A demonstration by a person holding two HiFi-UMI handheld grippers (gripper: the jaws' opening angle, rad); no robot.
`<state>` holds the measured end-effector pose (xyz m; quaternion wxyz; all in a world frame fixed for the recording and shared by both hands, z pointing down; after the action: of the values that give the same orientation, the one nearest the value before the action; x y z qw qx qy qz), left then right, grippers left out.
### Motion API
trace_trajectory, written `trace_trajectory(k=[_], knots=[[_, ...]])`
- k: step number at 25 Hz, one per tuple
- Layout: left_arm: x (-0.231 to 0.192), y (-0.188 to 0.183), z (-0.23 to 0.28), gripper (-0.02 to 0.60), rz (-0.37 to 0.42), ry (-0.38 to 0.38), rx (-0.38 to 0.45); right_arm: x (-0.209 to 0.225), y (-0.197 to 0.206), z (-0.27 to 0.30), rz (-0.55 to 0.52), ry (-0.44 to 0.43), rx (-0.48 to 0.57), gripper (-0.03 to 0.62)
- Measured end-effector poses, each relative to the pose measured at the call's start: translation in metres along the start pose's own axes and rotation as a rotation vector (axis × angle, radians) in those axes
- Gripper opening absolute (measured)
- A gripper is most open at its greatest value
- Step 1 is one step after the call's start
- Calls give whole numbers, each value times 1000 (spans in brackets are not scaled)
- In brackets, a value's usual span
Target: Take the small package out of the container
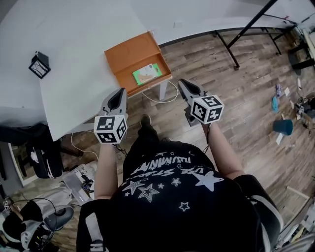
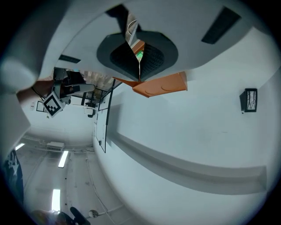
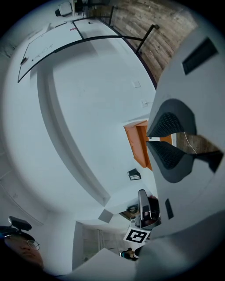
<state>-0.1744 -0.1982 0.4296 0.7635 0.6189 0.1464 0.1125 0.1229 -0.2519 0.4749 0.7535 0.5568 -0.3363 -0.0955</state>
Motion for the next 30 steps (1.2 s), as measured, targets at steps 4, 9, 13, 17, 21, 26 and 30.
trace_trajectory(k=[4, 9, 13, 17, 21, 26, 30], knots=[[-15, -1, 41, 21, 18, 88, -44, 9, -7, 23, 13, 56, 19, 57], [-32, 1, 84, 21, 66, 176, -118, 18, -19, 47, 16, 116, 43, 57], [-35, 8, 109, 84, 103, 310, -227, 22, -20, 52, 26, 181, 47, 57], [-34, 15, 130, 211, 159, 416, -332, 22, -20, 59, 35, 230, 53, 57], [-31, 21, 150, 273, 205, 468, -463, 23, -24, 63, 39, 265, 62, 57], [-26, 30, 173, 311, 249, 518, -595, 23, -22, 61, 49, 316, 73, 57], [-19, 36, 189, 337, 306, 540, -655, 28, -24, 60, 56, 331, 73, 57]])
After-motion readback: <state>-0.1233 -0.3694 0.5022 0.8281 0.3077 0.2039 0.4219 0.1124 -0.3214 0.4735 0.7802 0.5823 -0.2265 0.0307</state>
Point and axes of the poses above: the fingertips, and each gripper's own axes: z forward along the fingers, x to its right, y out of its underside, the point moved 9 cm from there along -z, backward along the fingers, and after that the axes turned 10 degrees about x, right-handed, at the moved point
